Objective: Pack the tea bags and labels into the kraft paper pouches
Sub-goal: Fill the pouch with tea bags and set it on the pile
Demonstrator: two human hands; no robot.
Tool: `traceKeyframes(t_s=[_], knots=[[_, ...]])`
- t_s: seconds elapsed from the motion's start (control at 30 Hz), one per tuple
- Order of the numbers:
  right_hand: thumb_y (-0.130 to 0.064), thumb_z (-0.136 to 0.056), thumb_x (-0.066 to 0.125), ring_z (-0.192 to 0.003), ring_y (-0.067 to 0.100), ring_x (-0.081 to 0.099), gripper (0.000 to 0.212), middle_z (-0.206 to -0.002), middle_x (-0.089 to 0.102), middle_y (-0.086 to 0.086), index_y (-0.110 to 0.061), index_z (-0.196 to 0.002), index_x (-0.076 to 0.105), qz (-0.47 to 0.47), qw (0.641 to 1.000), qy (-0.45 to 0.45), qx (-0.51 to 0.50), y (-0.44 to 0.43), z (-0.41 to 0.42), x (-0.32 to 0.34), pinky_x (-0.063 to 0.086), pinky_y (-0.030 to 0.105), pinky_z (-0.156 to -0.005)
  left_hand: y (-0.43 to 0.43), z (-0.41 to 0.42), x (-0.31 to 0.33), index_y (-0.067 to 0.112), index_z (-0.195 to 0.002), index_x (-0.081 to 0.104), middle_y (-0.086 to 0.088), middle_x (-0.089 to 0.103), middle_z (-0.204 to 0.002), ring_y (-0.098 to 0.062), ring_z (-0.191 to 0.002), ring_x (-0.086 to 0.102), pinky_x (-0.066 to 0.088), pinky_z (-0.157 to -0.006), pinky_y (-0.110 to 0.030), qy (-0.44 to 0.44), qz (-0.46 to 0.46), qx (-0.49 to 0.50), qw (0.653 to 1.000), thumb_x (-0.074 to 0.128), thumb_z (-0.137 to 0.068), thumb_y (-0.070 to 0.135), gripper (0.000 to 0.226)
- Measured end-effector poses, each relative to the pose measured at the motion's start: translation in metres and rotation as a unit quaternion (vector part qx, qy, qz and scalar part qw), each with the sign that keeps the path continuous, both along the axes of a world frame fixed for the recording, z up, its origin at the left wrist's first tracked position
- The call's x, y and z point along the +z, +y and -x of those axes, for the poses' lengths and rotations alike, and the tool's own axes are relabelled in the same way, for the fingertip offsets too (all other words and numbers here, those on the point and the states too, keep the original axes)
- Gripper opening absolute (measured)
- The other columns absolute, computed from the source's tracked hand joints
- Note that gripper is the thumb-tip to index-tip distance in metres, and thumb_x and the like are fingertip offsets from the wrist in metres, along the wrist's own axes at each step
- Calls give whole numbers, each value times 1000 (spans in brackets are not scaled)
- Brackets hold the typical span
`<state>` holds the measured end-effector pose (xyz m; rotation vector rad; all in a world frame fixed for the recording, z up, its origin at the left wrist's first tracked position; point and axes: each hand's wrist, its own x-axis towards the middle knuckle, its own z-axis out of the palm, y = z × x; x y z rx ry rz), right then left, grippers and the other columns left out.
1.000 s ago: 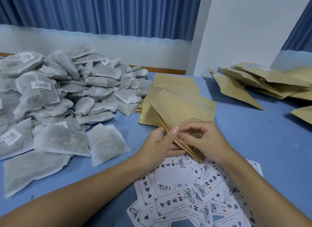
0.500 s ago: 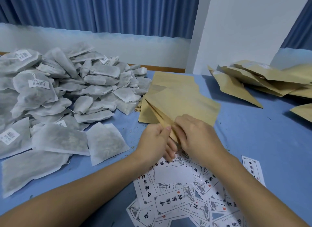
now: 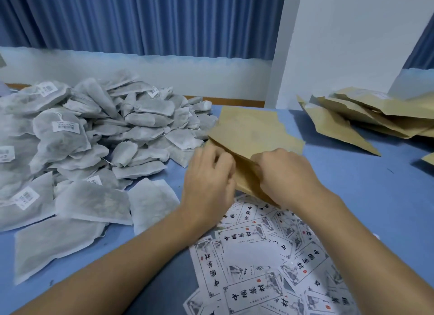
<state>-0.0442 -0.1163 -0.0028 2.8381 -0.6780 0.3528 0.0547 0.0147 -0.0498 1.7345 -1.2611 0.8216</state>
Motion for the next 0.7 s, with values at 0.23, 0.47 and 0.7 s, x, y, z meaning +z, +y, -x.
traceKeyframes(t_s=[0.23,0.47,0.7], knots=[[-16,-86,49,-66,31,44,9,-72,49,2,-25,-85,51,15,998,-53,7,4,-1,5,29,32,-54,-14,16,5,18,-79,63,-2,61,-83,-24,-78,58,31,-67,-31,-150,-295,101,938,69,-67,7,17],[2,-68,58,-51,33,35,25,-55,25,-2,-17,-74,43,61,980,-190,-5,-2,3,21,16,30,-48,-114,-47,19,15,-131,53,-12,55,-134,-26,-123,50,36,-106,-33,254,-362,-31,897,38,-106,26,31],[-13,-85,53,-77,30,62,36,-94,69,-1,-21,-116,69,27,917,-398,11,-10,5,-2,49,35,-55,-151,-72,10,16,-136,51,-8,55,-137,-23,-128,49,34,-114,-35,310,-286,-81,903,40,-105,33,37]])
